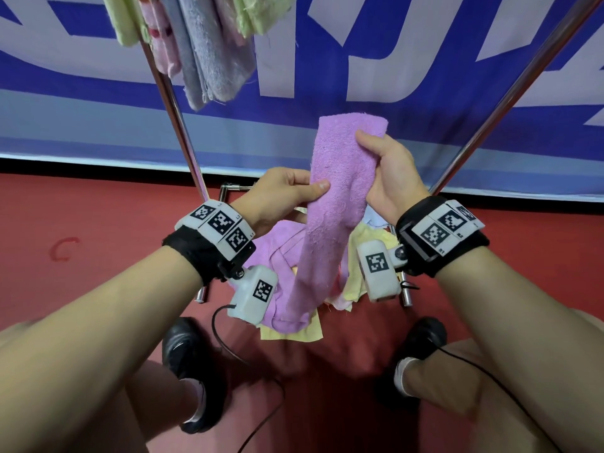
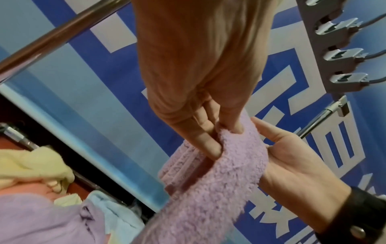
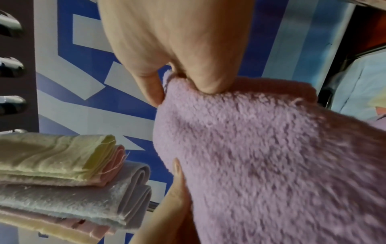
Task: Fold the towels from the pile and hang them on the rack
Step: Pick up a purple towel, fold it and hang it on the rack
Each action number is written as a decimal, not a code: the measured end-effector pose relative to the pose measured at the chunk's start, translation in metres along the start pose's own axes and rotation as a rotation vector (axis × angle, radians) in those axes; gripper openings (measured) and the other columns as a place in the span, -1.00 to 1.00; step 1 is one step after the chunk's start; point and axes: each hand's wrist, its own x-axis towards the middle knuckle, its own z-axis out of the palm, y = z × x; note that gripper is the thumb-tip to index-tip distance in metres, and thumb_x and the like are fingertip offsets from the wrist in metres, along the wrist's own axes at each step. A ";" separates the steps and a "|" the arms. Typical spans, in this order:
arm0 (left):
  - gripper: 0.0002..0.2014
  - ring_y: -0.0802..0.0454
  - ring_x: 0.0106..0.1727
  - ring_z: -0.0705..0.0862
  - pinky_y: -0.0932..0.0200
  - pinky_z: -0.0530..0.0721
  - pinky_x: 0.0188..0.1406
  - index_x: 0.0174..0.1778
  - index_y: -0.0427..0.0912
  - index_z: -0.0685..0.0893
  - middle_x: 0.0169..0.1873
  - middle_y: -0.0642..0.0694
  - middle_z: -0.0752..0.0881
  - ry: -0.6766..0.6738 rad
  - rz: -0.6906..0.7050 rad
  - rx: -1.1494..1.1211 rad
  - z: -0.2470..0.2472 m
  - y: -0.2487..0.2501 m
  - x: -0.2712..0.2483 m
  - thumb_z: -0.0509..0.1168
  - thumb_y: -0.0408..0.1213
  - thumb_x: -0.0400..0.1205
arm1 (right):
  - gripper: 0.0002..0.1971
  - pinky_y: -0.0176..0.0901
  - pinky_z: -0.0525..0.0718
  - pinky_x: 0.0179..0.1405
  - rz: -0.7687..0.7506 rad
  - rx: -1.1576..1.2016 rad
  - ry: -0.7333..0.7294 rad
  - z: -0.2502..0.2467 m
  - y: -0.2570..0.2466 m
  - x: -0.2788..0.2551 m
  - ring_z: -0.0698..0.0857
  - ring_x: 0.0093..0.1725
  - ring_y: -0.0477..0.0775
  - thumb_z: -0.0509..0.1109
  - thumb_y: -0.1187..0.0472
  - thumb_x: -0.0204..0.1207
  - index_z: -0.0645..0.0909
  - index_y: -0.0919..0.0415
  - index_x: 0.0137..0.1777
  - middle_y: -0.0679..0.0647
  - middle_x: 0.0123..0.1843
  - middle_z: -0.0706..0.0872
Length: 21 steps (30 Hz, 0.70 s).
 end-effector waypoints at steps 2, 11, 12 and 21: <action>-0.85 0.10 -0.31 0.68 0.29 0.69 -0.41 0.02 -0.33 0.78 -0.20 -0.15 0.75 0.050 -0.003 0.004 -0.003 0.001 0.001 0.39 -0.31 0.69 | -0.60 0.27 0.71 0.38 0.025 -0.023 -0.013 -0.003 -0.002 0.002 0.78 0.25 0.29 0.29 0.35 0.72 0.52 0.53 0.50 0.42 0.34 0.75; -0.87 0.09 -0.41 0.62 0.26 0.61 -0.44 -0.18 -0.23 0.76 -0.31 -0.15 0.72 0.394 0.088 0.025 -0.024 -0.006 0.010 0.57 -0.30 0.54 | -0.74 -0.15 0.79 -0.13 0.234 -0.395 -0.169 -0.013 0.059 -0.019 0.84 0.09 0.06 0.49 0.14 0.67 0.73 0.22 0.29 0.11 0.13 0.88; -0.86 0.13 -0.43 0.60 0.29 0.58 -0.45 -0.21 -0.20 0.76 -0.34 -0.11 0.72 0.425 0.100 0.060 -0.027 -0.008 0.012 0.57 -0.25 0.54 | -0.77 -0.18 0.79 -0.17 0.193 -0.378 -0.145 -0.012 0.059 -0.019 0.84 0.04 0.04 0.47 0.17 0.68 0.73 0.22 0.27 0.11 0.09 0.88; -0.52 -0.03 -0.15 0.74 0.10 0.68 -0.08 0.07 -0.39 0.77 -0.14 -0.15 0.81 0.132 -0.037 0.081 -0.015 -0.008 0.005 0.44 0.05 0.62 | -0.70 0.28 0.65 0.46 -0.042 -0.291 0.017 -0.004 0.045 -0.002 0.75 0.37 0.31 0.34 0.23 0.77 0.65 0.45 0.35 0.41 0.33 0.76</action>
